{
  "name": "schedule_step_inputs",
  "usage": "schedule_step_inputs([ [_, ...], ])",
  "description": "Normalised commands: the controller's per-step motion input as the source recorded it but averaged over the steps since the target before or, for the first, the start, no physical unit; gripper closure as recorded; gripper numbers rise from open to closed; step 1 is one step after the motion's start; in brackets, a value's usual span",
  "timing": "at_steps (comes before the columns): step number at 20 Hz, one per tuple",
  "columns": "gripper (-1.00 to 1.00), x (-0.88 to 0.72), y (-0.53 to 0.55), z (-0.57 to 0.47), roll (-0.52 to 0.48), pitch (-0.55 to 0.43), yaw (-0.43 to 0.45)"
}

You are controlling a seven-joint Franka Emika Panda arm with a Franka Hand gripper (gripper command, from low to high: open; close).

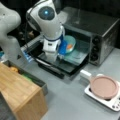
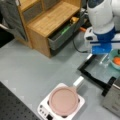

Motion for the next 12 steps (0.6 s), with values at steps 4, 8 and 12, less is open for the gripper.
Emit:
schedule_step_inputs([
  [4, 1.00, -0.12, 0.08, -0.06, -0.196, -0.125, 0.019],
  [8, 1.00, -0.09, 0.10, -0.08, -0.189, -0.146, -0.015],
  [12, 1.00, -0.09, 0.08, -0.10, -0.175, -0.136, -0.031],
])
